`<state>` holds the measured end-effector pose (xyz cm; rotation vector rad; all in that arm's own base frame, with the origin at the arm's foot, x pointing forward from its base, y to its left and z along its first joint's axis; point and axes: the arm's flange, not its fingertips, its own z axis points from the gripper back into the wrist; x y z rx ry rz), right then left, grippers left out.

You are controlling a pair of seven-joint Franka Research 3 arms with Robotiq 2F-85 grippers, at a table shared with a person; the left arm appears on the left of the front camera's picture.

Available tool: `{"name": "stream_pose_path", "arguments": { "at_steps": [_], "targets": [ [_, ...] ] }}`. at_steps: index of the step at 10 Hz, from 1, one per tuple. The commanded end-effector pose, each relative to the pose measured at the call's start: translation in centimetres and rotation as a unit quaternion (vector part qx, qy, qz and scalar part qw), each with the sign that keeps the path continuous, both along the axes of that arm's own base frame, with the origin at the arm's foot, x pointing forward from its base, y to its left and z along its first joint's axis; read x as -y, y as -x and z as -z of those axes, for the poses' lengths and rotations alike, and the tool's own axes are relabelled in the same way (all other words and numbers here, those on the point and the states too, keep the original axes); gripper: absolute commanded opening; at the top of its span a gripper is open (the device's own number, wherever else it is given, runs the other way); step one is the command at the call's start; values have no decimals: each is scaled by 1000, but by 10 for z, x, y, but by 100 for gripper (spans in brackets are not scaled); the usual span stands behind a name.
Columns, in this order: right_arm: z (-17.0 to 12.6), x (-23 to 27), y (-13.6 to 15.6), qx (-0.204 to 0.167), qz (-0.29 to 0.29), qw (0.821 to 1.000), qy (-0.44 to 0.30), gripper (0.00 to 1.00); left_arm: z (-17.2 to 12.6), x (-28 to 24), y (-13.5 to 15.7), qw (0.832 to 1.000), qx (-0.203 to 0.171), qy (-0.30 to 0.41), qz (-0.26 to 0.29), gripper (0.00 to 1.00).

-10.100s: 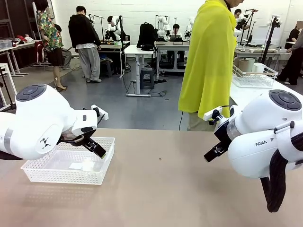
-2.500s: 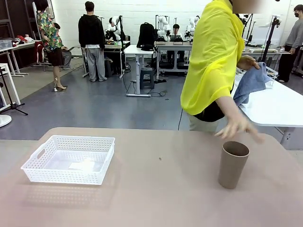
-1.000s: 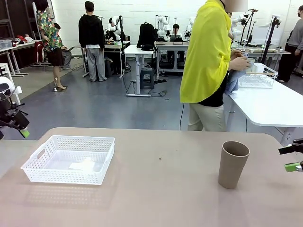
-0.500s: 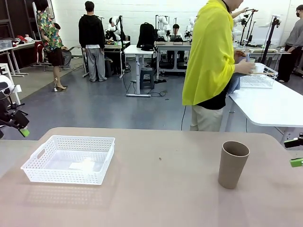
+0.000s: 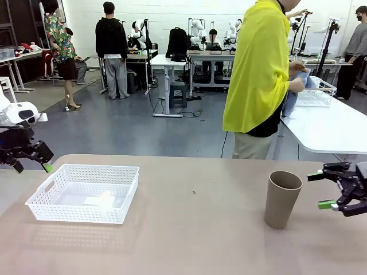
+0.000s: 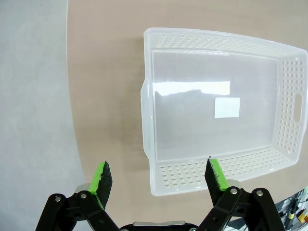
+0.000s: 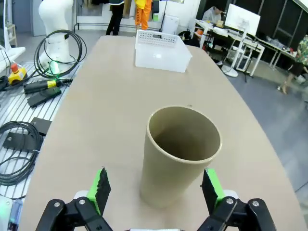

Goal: Clean and organize the cups into the basket.
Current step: Pick up the Organizing basket and move it to the center of the table, then pick up the Reusable plastic cup from the right side of the table and place it inside the Organizing basket.

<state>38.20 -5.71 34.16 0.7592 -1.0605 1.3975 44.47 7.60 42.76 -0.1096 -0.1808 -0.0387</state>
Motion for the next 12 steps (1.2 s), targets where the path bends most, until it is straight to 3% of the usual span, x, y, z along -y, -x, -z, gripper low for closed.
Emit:
{"name": "stream_pose_path", "arguments": {
  "at_steps": [1,2,3,4,5,10,12],
  "targets": [
    [12,1,-19,-7,21,1000,6,100,2,5,-7,1000,13,0,-12,100],
    [15,3,-20,-11,29,999,7,100,4,5,-5,1000,24,-1,-14,100],
    [18,6,-22,-18,46,999,6,100,4,2,-4,1000,1,-2,1,100],
    [18,9,-23,-23,79,997,10,100,4,2,-4,1000,1,-2,1,100],
    [19,6,-16,-19,18,1000,10,100,4,2,-4,1000,1,-2,1,100],
    [19,6,-18,-20,26,999,9,100,4,2,-4,1000,1,-2,1,100],
    [43,-6,-23,-31,45,998,34,100,11,-2,-2,1000,-4,-10,8,100]
  ]
}}
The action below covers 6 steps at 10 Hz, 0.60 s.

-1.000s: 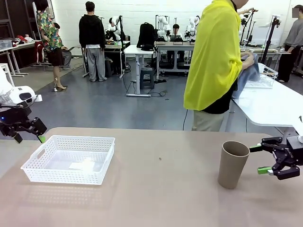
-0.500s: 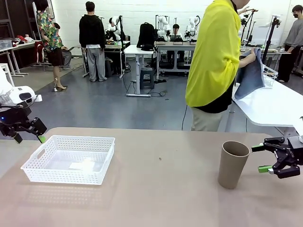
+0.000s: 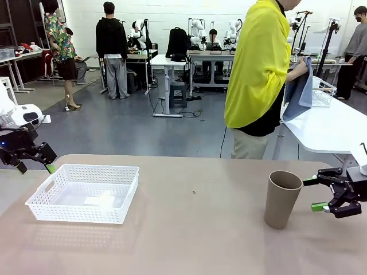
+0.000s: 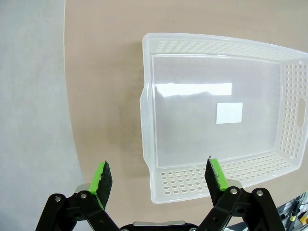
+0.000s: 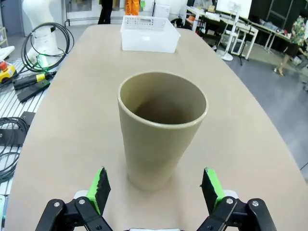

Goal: Clean and organize the cups into the basket.
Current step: Pick up the Organizing basket and move it to the center of the table, then pick up the Reusable plastic cup from the right side of the table and place it inside the Organizing basket.

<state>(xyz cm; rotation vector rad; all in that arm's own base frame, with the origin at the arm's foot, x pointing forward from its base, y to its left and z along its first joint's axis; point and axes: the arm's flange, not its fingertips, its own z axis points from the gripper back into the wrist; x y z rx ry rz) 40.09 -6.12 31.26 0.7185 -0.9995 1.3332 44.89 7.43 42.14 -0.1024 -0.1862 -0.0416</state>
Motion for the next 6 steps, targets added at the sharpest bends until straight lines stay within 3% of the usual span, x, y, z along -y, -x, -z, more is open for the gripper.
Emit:
{"name": "stream_pose_path", "arguments": {
  "at_steps": [1,6],
  "targets": [
    [19,-14,-5,0,5,1000,8,100,8,-6,4,1000,-2,-11,1,100],
    [43,-29,-20,-26,0,1000,-9,100,33,-20,-4,999,-1,-34,-21,100]
  ]
}}
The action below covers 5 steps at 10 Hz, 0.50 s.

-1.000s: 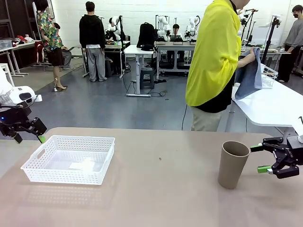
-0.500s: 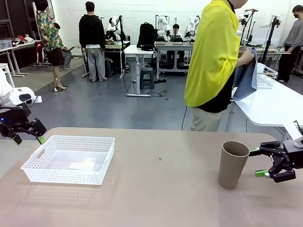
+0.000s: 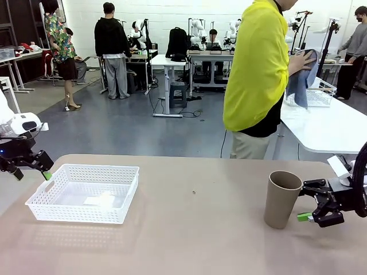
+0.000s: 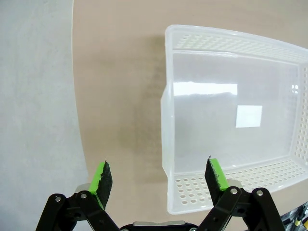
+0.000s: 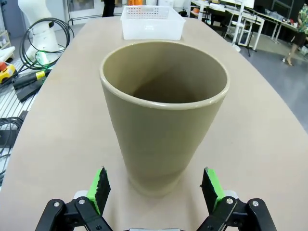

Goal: Clean and organize the cups into the basket.
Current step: Pick up the Organizing basket and move it to the center of the table, then pick up the Reusable plastic cup from the right side of the table and place it inside the Organizing basket.

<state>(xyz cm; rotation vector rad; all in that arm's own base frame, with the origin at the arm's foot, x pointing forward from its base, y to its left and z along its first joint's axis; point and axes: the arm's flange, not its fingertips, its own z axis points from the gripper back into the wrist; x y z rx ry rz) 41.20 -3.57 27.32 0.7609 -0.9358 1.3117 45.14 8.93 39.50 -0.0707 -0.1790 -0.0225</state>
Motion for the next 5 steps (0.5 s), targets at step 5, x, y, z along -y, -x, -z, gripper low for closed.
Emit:
{"name": "stream_pose_path", "arguments": {
  "at_steps": [5],
  "targets": [
    [14,-24,-20,-17,8,999,-34,100,18,-5,-1,1000,-10,-23,-14,100]
  ]
}}
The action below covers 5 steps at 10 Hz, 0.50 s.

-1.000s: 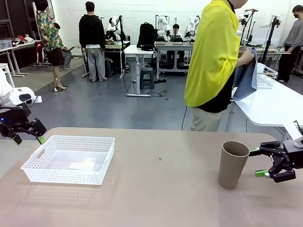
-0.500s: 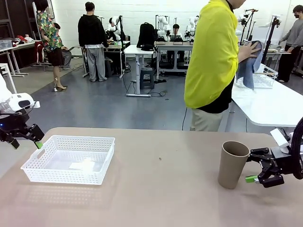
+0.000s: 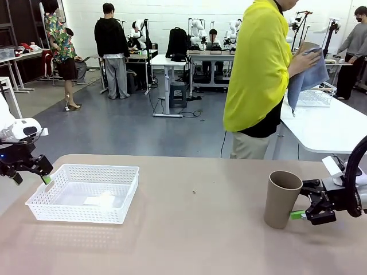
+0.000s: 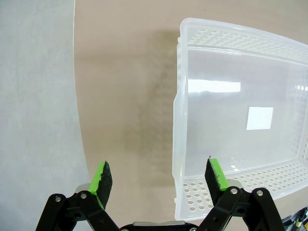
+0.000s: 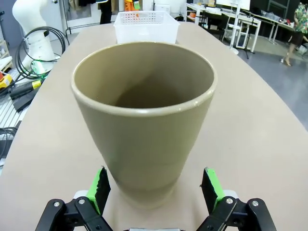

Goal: Clean and organize the cups into the basket.
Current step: Pick up the Organizing basket and move it to the center of the table, then pick up the Reusable plastic cup from the right side of the table and place it inside the Organizing basket.

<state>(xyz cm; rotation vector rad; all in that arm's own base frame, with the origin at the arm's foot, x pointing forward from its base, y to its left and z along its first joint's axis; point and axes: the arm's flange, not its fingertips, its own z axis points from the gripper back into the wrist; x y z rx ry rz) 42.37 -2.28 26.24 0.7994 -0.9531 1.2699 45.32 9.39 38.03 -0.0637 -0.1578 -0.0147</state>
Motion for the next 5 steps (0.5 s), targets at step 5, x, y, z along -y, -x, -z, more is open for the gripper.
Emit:
{"name": "stream_pose_path", "arguments": {
  "at_steps": [5],
  "targets": [
    [9,-40,-14,-18,-28,999,-19,100,17,6,-13,999,-20,-18,-18,100]
  ]
}}
